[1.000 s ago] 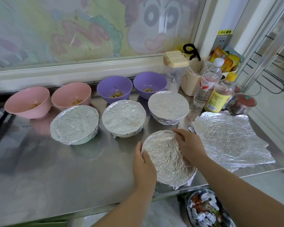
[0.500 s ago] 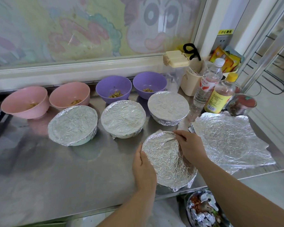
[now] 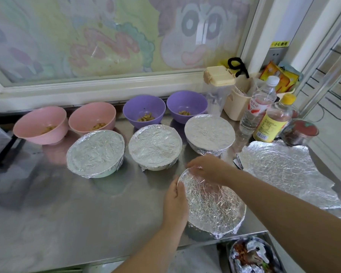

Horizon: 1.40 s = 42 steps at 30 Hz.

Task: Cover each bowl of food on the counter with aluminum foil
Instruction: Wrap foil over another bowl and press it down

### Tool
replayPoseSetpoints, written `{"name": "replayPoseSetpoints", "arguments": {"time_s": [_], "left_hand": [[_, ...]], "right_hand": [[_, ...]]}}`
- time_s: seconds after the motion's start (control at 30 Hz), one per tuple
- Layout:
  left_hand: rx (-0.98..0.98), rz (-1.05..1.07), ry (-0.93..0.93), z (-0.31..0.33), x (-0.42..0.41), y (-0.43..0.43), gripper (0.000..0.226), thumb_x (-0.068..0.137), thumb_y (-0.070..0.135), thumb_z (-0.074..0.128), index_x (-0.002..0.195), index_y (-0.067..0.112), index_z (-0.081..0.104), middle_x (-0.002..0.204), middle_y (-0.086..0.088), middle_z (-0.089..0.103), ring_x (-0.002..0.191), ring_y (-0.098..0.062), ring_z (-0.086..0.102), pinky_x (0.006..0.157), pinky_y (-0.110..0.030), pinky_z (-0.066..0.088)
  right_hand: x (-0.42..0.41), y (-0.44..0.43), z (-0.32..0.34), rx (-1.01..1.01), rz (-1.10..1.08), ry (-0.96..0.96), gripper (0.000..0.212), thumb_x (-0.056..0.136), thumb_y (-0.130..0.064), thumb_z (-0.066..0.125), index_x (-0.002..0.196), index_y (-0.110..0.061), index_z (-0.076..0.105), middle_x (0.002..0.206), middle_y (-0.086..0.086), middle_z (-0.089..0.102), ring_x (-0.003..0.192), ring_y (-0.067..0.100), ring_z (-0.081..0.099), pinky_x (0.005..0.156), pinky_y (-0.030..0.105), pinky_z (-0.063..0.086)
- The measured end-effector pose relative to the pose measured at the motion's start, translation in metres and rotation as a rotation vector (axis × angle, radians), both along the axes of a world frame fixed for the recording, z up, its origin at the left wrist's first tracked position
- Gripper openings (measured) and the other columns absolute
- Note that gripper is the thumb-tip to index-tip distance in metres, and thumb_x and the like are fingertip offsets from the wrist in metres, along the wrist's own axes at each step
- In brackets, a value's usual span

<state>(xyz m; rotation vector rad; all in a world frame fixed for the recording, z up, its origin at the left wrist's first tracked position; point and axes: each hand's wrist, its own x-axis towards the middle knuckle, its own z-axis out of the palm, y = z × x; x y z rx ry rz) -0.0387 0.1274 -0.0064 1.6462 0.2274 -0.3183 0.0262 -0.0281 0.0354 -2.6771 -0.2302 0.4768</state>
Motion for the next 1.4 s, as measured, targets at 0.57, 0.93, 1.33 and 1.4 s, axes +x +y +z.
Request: {"name": "replayPoseSetpoints", "arguments": {"time_s": [0.57, 0.93, 1.33, 1.4], "left_hand": [[0.09, -0.025, -0.052, 0.003, 0.012, -0.001, 0.032, 0.104, 0.026, 0.04, 0.127, 0.027, 0.063, 0.11, 0.005, 0.069, 0.105, -0.016, 0.064, 0.094, -0.034, 0.052], [0.124, 0.154, -0.114, 0.005, -0.004, 0.028, 0.017, 0.097, 0.022, 0.057, 0.114, 0.02, 0.057, 0.108, 0.002, 0.063, 0.095, -0.012, 0.061, 0.086, -0.031, 0.051], [-0.477, 0.108, 0.7, 0.004, -0.04, 0.035, 0.012, 0.098, 0.024, 0.059, 0.092, 0.014, 0.063, 0.069, 0.001, 0.063, 0.051, -0.009, 0.045, 0.049, -0.02, 0.036], [-0.585, 0.092, 0.728, 0.002, -0.044, 0.038, 0.017, 0.097, 0.027, 0.06, 0.09, 0.013, 0.065, 0.071, -0.001, 0.065, 0.052, -0.01, 0.045, 0.047, -0.02, 0.037]], "right_hand": [[-0.051, -0.02, 0.002, -0.001, -0.145, -0.109, 0.068, 0.097, -0.056, 0.053, 0.156, -0.033, 0.031, 0.162, -0.003, 0.032, 0.145, 0.018, 0.035, 0.119, 0.046, 0.033], [-0.099, -0.012, -0.014, -0.253, -0.145, -0.021, 0.141, 0.051, -0.106, 0.043, 0.155, -0.039, -0.024, 0.162, 0.009, -0.035, 0.147, 0.032, -0.035, 0.121, 0.061, -0.009], [-0.064, 0.006, -0.001, -0.345, -0.074, 0.176, 0.152, 0.037, -0.105, 0.046, 0.151, -0.041, -0.031, 0.16, 0.011, -0.037, 0.147, 0.037, -0.033, 0.116, 0.072, -0.007], [-0.064, 0.006, -0.002, -0.344, -0.078, 0.178, 0.153, 0.037, -0.105, 0.048, 0.151, -0.041, -0.031, 0.16, 0.011, -0.037, 0.147, 0.037, -0.033, 0.116, 0.072, -0.007]]}}
